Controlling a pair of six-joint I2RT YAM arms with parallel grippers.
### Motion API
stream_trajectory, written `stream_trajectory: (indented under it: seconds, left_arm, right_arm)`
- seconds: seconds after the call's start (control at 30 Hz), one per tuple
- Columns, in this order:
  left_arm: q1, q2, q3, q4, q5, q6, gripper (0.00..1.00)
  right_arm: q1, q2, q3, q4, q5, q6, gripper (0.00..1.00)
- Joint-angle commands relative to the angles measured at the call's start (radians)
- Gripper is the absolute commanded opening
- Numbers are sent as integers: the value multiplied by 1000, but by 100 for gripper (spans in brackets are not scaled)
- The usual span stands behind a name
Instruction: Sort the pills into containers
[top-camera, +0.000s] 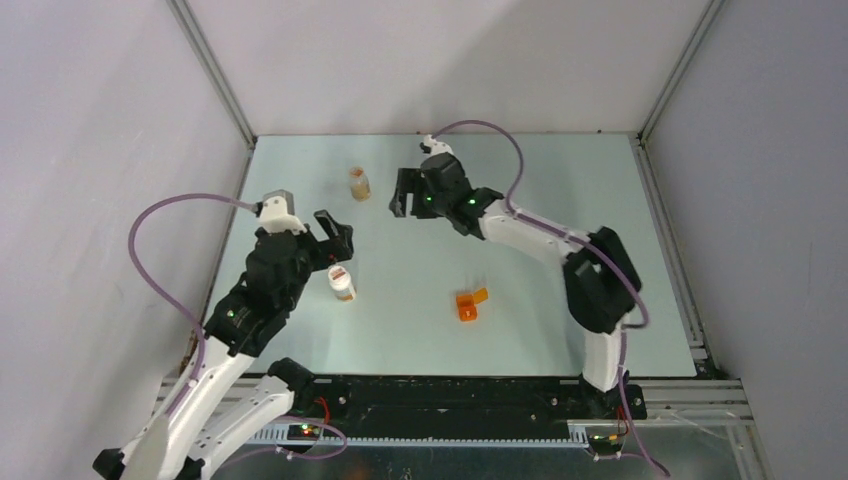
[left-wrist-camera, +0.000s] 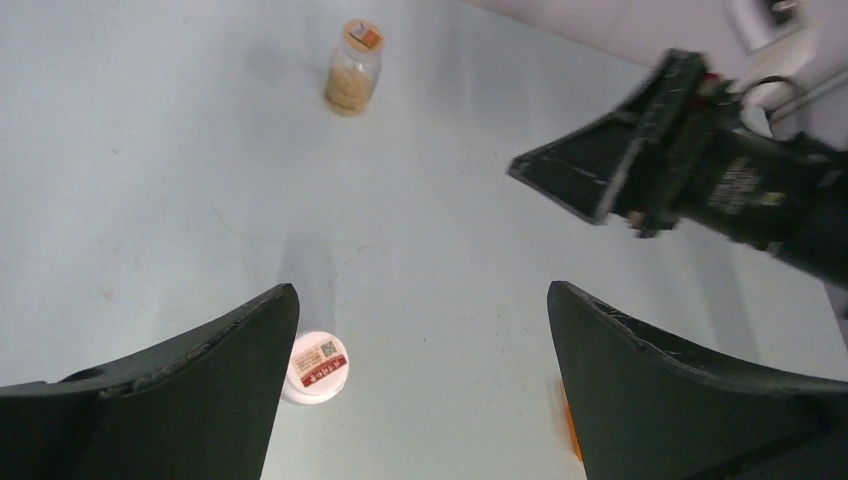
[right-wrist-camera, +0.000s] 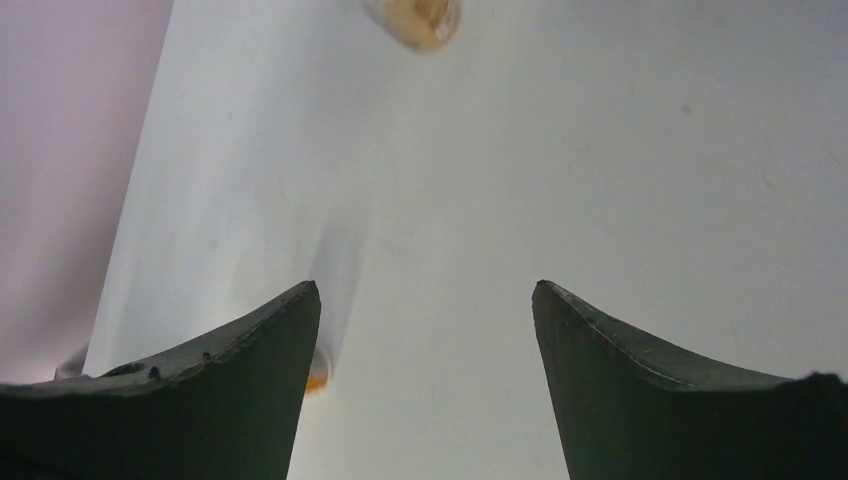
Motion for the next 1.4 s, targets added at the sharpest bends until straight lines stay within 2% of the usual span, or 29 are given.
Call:
stream_trajectory:
  seconds: [0.0, 0.1, 0.27, 0.4, 0.47, 0.67, 0.8, 0.97, 1.23, 1.33, 1.37]
  left_arm:
    - [37, 23, 85, 4, -70, 33, 99]
    - [91, 142, 119, 26, -16, 4, 99]
    - [155, 383, 137, 227, 26, 58, 99]
    - [219, 732, 302, 215, 67, 38, 99]
    - [241, 853, 375, 239, 99, 40, 99]
    - [277, 1155, 648, 185, 145, 61, 99]
    - [295, 1287, 767, 198, 144, 66, 99]
    - [324, 1443, 939, 132, 143, 56, 94]
    - [333, 1535, 1013, 63, 113, 31, 91]
    - [335, 1557, 1039, 39, 108, 22, 80]
    - [335, 1561, 1041, 40, 111, 22, 72]
  right_arm:
    - [6, 168, 135, 197, 103, 31, 82]
    - [5, 225, 151, 286, 111, 53, 78]
    - [-23, 189, 93, 290, 57, 115, 74]
    - [-68, 108, 10, 232, 25, 192, 72]
    - [-102, 77, -11, 112, -12, 231, 71]
    - [-184, -22, -90, 46, -157, 267, 69]
    - [-190, -80, -107, 7, -189, 240, 69]
    - [-191, -160, -165, -16, -203, 231, 69]
    - [-189, -277, -242, -46, -197, 222, 69]
    - [-186, -299, -260, -54, -192, 223, 69]
    - [-187, -307, -263, -58, -188, 223, 69]
